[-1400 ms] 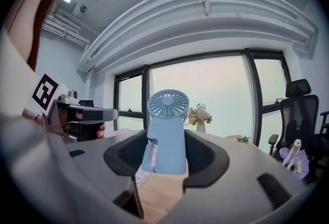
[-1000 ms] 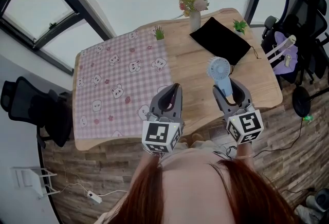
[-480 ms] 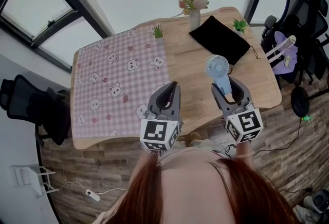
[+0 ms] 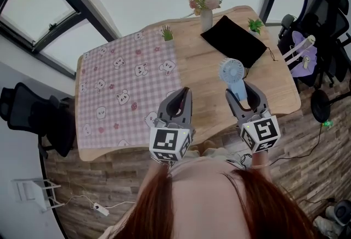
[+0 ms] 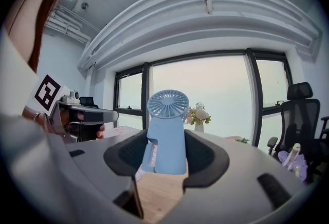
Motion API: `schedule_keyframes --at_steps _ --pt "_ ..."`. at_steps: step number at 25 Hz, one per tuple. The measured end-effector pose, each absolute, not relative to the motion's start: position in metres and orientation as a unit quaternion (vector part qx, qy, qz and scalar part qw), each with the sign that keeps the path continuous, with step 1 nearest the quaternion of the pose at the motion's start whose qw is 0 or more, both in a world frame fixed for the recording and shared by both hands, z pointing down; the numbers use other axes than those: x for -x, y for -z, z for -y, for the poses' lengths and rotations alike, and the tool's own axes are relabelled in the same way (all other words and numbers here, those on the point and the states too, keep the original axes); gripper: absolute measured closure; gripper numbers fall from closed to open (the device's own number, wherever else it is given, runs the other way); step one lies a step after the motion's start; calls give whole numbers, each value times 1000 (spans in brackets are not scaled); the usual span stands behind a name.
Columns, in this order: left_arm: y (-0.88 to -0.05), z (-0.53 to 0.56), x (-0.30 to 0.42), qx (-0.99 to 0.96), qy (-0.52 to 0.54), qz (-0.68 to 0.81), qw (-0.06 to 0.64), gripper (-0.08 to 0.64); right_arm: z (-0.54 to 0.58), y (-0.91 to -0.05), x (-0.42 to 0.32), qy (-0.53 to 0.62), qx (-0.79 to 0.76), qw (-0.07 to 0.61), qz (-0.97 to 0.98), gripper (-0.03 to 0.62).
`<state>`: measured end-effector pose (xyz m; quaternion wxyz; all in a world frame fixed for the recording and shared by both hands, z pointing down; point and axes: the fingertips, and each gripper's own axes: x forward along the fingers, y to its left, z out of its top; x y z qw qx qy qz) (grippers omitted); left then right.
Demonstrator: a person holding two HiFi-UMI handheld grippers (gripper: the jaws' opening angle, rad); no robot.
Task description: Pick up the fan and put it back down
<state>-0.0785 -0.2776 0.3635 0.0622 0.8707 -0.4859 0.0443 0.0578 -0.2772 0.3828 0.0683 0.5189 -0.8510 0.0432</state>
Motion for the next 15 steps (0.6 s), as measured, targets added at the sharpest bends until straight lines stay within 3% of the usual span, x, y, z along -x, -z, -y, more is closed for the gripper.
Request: schedule_keyframes --at_steps 15 --pt "-366 268 83 -875 -43 476 71 548 266 -381 -53 -42 -527 65 846 379"
